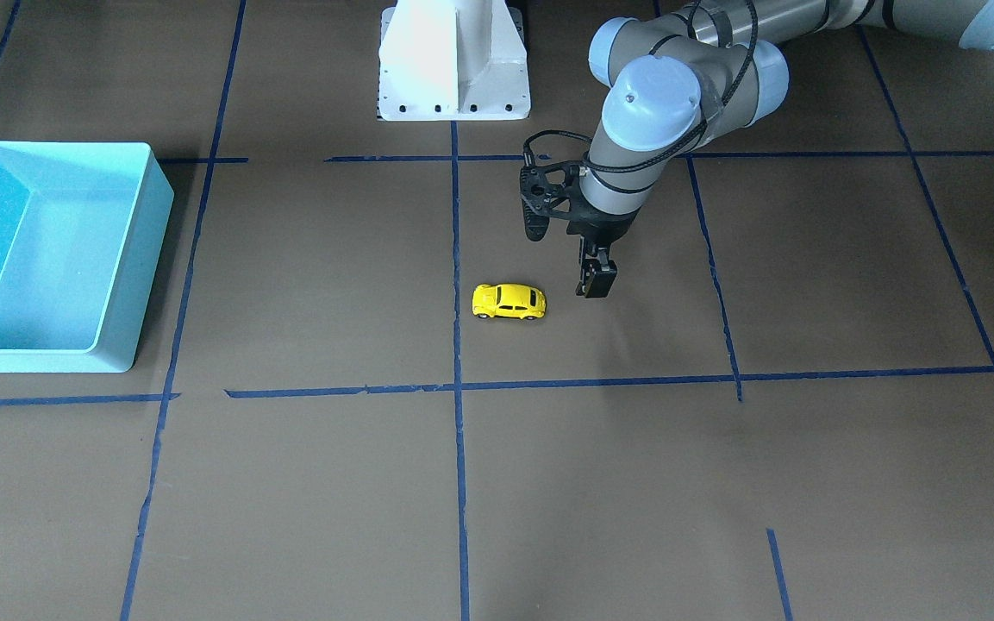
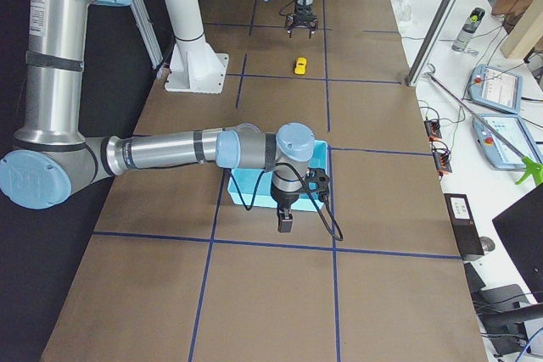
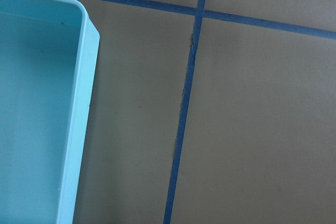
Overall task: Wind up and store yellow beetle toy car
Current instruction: 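Lower the left gripper onto the roof of the yellow car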
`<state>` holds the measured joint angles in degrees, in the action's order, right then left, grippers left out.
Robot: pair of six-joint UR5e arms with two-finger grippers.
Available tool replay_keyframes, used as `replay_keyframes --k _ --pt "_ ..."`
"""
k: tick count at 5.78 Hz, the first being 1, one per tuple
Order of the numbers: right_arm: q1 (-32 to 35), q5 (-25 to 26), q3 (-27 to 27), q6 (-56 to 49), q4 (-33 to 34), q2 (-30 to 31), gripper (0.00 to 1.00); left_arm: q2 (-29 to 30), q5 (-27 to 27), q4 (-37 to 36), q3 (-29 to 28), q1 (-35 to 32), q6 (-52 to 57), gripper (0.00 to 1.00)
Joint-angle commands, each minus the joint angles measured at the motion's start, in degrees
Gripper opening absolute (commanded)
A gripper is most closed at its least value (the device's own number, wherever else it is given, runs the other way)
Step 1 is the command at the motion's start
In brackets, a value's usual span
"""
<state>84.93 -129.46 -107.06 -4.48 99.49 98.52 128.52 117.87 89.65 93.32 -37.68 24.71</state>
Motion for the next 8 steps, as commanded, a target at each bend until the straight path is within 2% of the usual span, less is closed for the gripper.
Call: replay_keyframes --k 1,2,5,8 --pt "0.06 0.0 0.01 0.0 0.0 0.0 1.0 6.63 -0.1 0.26 -9.34 1.2 0.34 1.0" --pt "0.06 0.0 0.01 0.0 0.0 0.0 1.0 9.27 -0.18 0.43 -12.43 1.64 0.26 1.0" --pt "-0.03 0.0 0.01 0.0 0.0 0.0 1.0 9.38 -0.53 0.7 -13.16 3.67 -0.45 1.0" --pt "0.06 0.0 0.01 0.0 0.0 0.0 1.0 9.56 -4.04 1.92 -14.38 3.67 -0.18 1.0"
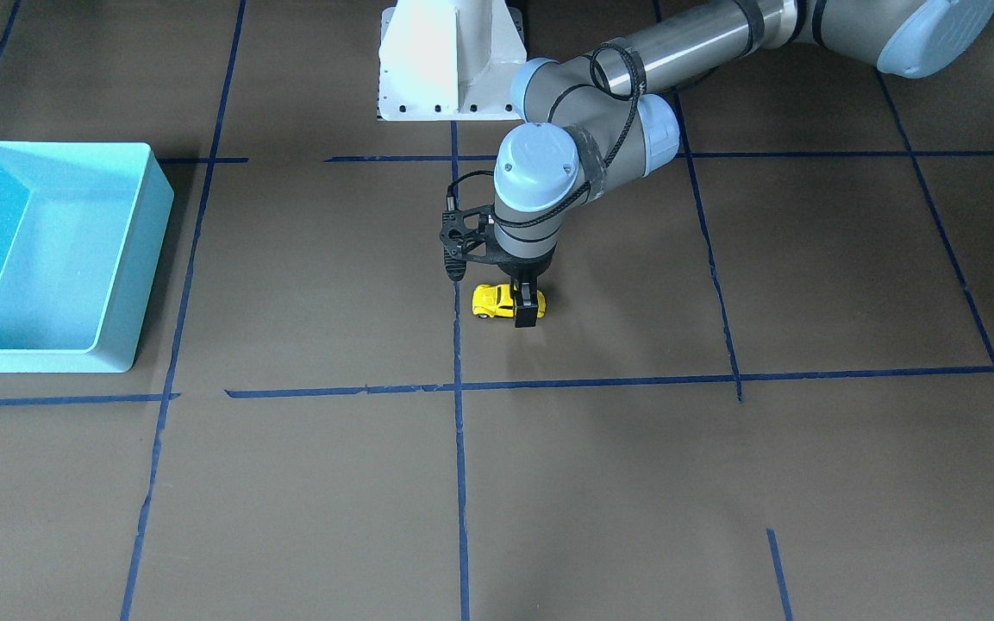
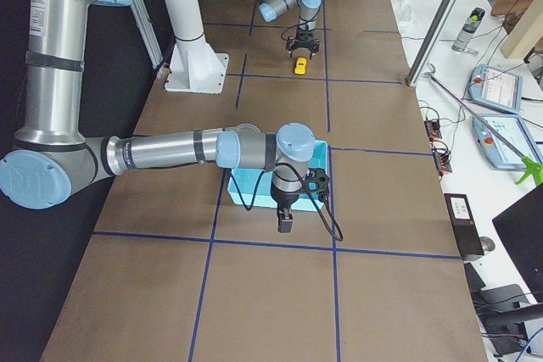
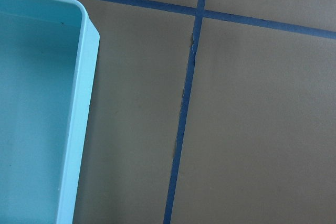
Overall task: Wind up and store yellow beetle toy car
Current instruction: 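Press the car down with the left gripper and drag it toward the robot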
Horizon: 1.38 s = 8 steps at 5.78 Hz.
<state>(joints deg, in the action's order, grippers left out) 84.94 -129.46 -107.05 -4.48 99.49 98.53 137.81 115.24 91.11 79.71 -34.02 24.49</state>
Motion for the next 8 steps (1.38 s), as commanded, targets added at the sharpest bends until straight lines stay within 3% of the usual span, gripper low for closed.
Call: replay_keyframes --k 1,4,8 --pt "-0.04 0.0 -0.09 0.0 0.0 0.0 1.0 0.62 -1.42 3.6 -3.04 0.01 -0.23 1.0" --pt "0.05 0.0 -0.09 0.0 0.0 0.0 1.0 0.97 -1.51 3.9 -3.68 1.06 -0.23 0.98" --pt "0.05 0.0 -0.09 0.0 0.0 0.0 1.0 1.58 -1.51 3.9 -3.77 1.24 0.21 0.68"
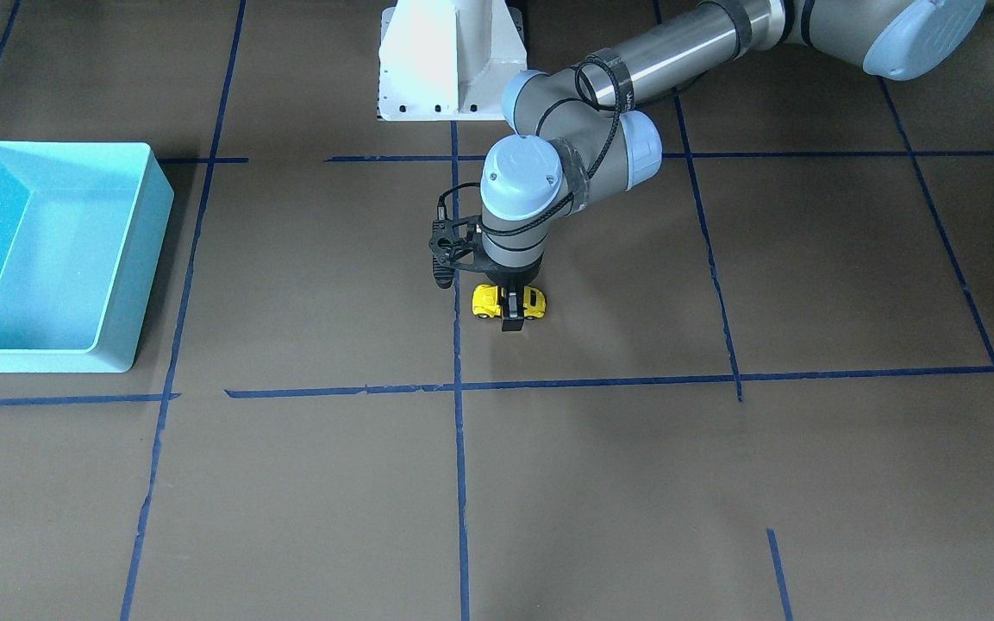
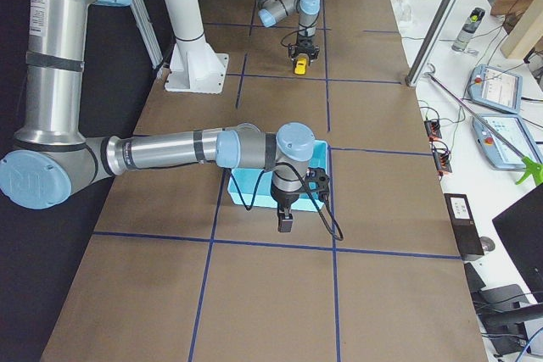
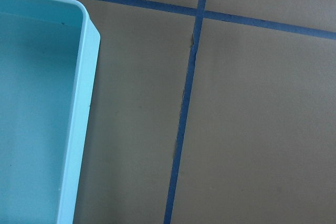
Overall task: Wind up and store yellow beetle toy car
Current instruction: 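Press the car down with the left gripper and drag it toward the robot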
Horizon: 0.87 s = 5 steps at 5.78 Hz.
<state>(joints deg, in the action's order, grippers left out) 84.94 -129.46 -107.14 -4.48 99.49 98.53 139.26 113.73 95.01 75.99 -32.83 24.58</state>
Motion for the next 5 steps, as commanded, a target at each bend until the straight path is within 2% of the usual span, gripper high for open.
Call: replay_keyframes --k 1,3,5 --pt "-0.04 0.0 0.0 0.0 0.0 0.0 1.0 0.22 -0.09 -0.09 -0.05 0.05 0.21 0.59" --pt "-0.04 0.0 0.0 0.0 0.0 0.0 1.0 0.31 0.0 -0.17 -0.05 0.05 0.29 0.47" --pt "0.05 0.0 0.0 0.0 0.0 0.0 1.0 0.57 0.26 -0.88 0.82 -0.39 0.3 0.22"
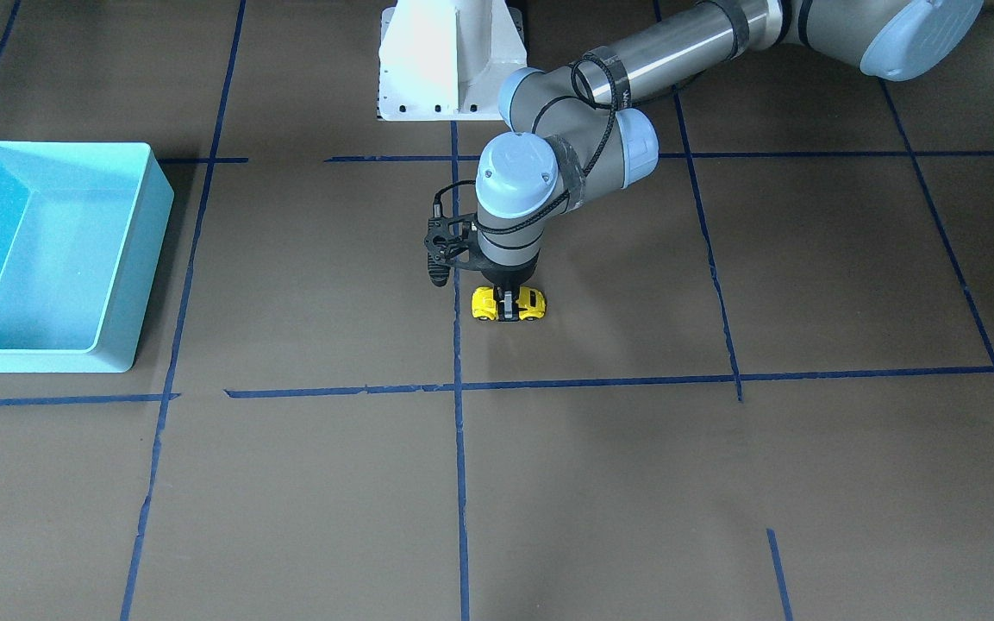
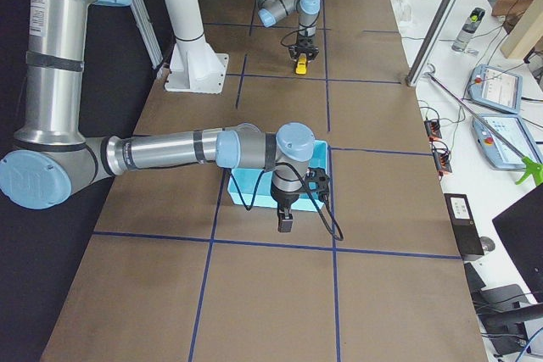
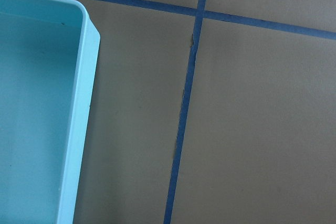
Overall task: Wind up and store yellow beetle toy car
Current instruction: 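Press the car down with the left gripper and drag it toward the robot, then keep pressing and pulling the car back with the left gripper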
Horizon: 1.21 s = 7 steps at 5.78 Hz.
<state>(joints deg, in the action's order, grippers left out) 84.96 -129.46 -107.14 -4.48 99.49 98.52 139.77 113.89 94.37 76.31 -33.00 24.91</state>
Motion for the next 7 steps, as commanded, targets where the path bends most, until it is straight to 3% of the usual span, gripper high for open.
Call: replay_keyframes --k 1,3,5,7 --pt "-0.06 0.0 0.0 0.0 0.0 0.0 1.0 -0.72 0.1 -0.41 2.16 -0.39 -0.03 0.11" --pt "-0.06 0.0 0.0 0.0 0.0 0.0 1.0 -0.73 0.54 0.54 2.27 -1.01 0.05 0.01" --pt "0.03 0.0 0.0 0.0 0.0 0.0 1.0 -4.49 0.63 7.19 4.28 -1.36 -0.12 0.0" --pt "0.03 0.0 0.09 0.0 0.0 0.0 1.0 -4.6 0.63 8.19 4.29 -1.28 -0.12 0.0"
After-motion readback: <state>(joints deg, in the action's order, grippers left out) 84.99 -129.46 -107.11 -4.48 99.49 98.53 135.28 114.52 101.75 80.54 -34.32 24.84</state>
